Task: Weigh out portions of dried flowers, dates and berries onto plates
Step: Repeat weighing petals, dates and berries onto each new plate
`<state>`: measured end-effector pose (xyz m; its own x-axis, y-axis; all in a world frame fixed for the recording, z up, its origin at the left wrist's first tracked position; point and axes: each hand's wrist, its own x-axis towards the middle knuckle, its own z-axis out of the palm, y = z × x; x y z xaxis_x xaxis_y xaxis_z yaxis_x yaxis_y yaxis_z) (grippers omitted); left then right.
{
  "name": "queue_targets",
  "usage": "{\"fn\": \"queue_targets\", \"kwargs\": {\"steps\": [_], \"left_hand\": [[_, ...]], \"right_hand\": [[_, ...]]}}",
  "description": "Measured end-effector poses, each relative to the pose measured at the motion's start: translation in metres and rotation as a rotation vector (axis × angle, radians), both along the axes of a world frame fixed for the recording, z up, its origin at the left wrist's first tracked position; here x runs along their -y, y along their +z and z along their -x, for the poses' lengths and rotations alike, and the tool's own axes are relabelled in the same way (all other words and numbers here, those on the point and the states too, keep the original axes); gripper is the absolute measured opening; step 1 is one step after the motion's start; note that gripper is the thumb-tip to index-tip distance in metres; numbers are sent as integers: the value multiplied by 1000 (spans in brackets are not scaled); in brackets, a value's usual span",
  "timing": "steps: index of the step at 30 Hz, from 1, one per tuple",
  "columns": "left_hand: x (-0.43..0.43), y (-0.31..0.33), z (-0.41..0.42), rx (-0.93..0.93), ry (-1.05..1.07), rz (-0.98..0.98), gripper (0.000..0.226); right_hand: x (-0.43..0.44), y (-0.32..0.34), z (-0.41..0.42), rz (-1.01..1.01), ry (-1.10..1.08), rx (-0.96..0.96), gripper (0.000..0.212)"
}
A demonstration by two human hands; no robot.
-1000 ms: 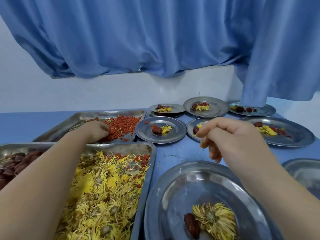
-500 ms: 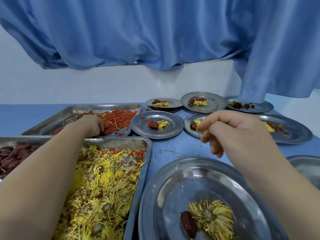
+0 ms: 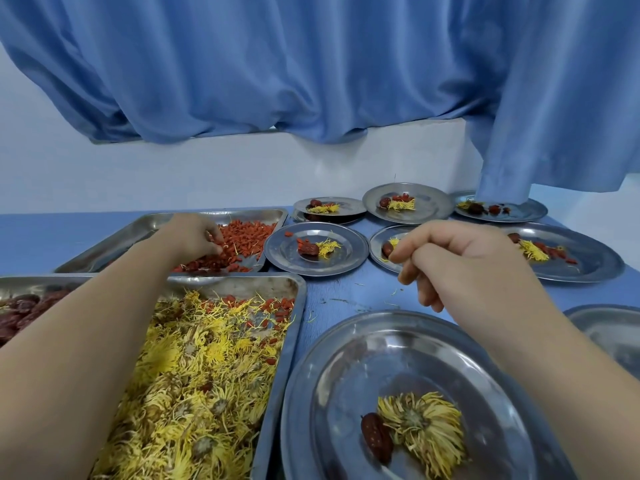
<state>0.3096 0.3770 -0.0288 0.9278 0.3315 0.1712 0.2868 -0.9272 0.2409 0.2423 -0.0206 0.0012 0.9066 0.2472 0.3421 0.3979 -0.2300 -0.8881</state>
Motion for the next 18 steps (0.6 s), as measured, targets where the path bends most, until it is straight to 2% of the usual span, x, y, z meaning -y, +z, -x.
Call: {"fn": "queue_targets", "kwargs": {"steps": [5,9,12,18], "left_hand": [[4,1,0,-43,29,2,34],[9,2,3,-11,6,21,22],[11,1,5,39,-3,73,22],[22,7,15,94,9,232,16]], "right_hand": [[1,2,-1,-16,7,5,36],[2,2,-2,-28,7,8,36],[2,3,-2,-29,14,5,36],[8,6,-5,-49,2,2,36]]}}
